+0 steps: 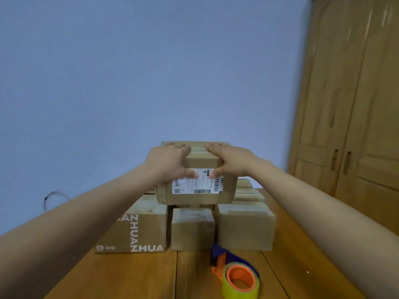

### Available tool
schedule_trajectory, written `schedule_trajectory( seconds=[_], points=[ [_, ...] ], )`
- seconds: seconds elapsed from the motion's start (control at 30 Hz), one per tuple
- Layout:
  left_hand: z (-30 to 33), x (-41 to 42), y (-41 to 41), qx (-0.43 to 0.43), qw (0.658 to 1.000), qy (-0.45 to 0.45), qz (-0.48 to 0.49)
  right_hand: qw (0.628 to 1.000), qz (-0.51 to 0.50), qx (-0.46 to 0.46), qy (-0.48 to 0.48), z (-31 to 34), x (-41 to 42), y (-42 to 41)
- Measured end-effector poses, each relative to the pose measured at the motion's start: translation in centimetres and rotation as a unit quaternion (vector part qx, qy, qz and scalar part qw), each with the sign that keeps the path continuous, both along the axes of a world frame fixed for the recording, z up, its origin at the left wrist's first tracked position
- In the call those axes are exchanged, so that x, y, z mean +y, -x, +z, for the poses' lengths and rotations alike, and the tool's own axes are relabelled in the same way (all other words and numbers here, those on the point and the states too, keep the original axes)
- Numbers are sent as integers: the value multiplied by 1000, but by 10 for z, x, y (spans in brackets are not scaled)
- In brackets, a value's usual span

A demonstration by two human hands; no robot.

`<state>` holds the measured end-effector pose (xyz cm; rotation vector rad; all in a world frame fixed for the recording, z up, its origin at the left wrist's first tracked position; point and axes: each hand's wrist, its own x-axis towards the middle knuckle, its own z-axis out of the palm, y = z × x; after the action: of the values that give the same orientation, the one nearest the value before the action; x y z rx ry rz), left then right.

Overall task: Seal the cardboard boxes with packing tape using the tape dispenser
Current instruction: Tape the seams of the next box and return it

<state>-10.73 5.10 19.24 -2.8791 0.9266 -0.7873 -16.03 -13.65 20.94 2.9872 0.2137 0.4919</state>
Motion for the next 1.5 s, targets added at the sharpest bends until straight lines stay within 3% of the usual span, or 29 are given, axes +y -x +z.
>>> schedule_trajectory(
  seconds=[0.2, 0.53, 0.97, 1.5],
  points=[
    [22, -41, -43, -13, 1000, 10, -13, 999, -35, -28, -7, 24, -35, -33],
    [11, -76, -116, 15, 1000, -5, -15, 998, -52, -30, 13, 6, -64, -99],
    [-60, -81, -193, 93, 996, 6, -8, 999, -27, 20, 16, -65, -79, -190],
    [-129, -94, -232, 161, 987, -3, 2, 997, -19, 80, -10, -134, -88, -227]
  ],
)
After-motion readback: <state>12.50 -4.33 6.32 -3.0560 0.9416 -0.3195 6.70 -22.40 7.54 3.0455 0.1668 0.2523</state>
